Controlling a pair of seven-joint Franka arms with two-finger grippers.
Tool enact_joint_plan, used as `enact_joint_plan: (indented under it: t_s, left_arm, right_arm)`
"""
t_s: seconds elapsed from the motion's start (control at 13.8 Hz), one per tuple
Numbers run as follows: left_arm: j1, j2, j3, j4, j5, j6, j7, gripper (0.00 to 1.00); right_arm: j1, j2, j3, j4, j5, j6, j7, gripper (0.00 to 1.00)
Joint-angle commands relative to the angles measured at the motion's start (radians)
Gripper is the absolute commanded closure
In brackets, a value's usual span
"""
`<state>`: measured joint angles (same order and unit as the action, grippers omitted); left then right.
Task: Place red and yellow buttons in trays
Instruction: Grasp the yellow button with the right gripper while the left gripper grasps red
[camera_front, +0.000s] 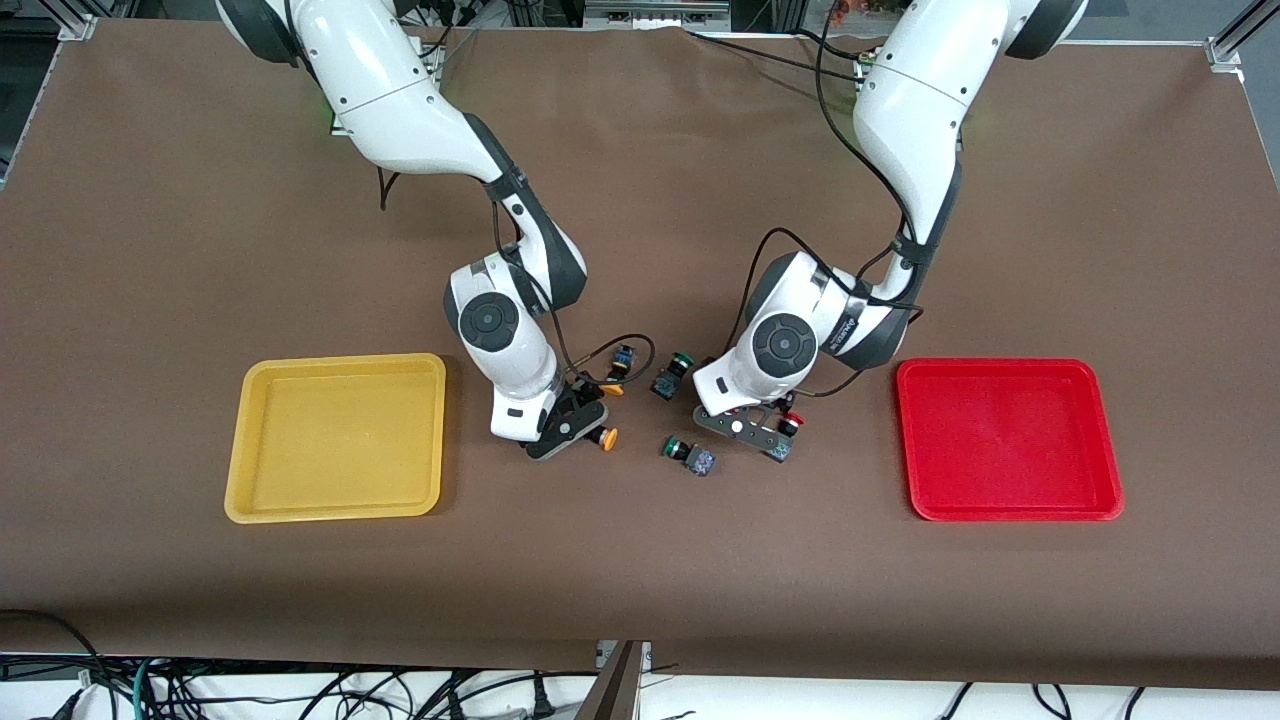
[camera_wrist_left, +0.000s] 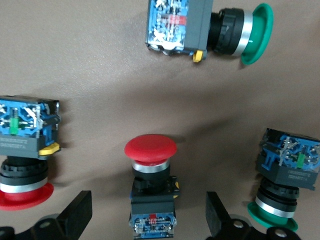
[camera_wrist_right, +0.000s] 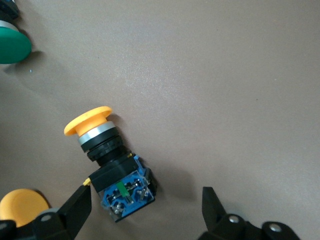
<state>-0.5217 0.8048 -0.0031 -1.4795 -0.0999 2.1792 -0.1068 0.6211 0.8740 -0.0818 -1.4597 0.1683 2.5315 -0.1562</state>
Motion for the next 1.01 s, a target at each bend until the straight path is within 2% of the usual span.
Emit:
enact_joint_plan:
  t_s: [0.0, 0.36, 0.43, 0.58, 0.65, 0.8, 0.87, 0.94]
  left_arm:
    - [-0.026, -0.01, 0.014, -0.018, -0.012, 0.002, 0.004, 0.0]
    - [-0.029, 0.008, 0.014, -0.018, -0.012, 0.036, 0.004, 0.0]
    - [-0.029, 0.008, 0.014, -0.018, -0.011, 0.036, 0.004, 0.03]
    - [-0.029, 0.008, 0.014, -0.015, -0.011, 0.036, 0.004, 0.3]
    - [-0.029, 0.008, 0.014, -0.012, -0.009, 0.036, 0.004, 0.34]
    - [-0.028, 0.008, 0.017, -0.008, -0.007, 0.037, 0.004, 0.35]
    - [-0.028, 0.008, 0.018, -0.008, -0.007, 0.042, 0.004, 0.48]
    - [-0.028, 0.007, 0.02, -0.008, -0.006, 0.053, 0.004, 0.65]
  right_arm:
    - [0.012, 0.017, -0.001, 0.022, 0.002, 0.001, 0.01, 0.13]
    - [0.012, 0.017, -0.001, 0.022, 0.002, 0.001, 0.009, 0.43]
    - [0.012, 0.016, -0.001, 0.024, 0.002, 0.001, 0.004, 0.51]
    - [0.003, 0.01, -0.001, 0.027, 0.002, -0.006, -0.003, 0.66]
    - [-0.003, 0.005, -0.001, 0.027, 0.002, -0.011, -0.005, 0.74]
    - [-0.011, -0.003, -0.003, 0.029, 0.002, -0.051, -0.006, 0.84]
    - [-0.021, -0.018, -0.003, 0.03, 0.002, -0.071, -0.008, 0.84]
    - [-0.033, -0.021, -0.003, 0.03, 0.002, -0.095, -0.009, 0.84]
